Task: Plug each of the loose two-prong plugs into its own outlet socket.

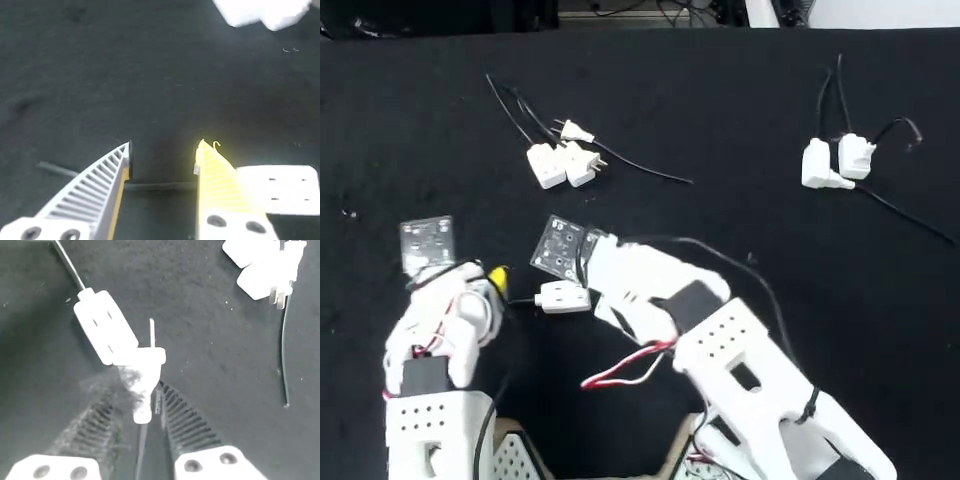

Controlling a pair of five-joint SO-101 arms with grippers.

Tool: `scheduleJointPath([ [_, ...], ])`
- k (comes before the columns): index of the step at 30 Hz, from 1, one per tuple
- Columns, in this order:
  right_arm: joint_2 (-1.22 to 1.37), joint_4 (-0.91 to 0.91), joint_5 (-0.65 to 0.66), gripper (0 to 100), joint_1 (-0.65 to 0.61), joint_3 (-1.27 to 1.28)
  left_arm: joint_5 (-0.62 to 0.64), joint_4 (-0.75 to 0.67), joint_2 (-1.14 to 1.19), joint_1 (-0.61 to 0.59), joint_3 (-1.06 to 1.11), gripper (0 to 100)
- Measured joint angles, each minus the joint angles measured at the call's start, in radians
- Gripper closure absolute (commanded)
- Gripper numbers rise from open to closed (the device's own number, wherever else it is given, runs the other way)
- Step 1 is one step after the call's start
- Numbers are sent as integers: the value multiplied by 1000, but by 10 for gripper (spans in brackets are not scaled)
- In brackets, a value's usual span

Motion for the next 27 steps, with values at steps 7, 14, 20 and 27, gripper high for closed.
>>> scheduleJointPath([
  [7, 0, -244, -115, 988, -83, 166, 61, 12, 0, -87, -31, 784],
  [14, 0, -302, -164, 988, -123, 184, 75, 12, -2, -48, -38, 784],
  [20, -2, -384, -224, 988, -123, 230, 75, 12, -5, 34, -49, 784],
  [27, -2, -390, -224, 988, -123, 230, 75, 12, -3, 107, -49, 784],
])
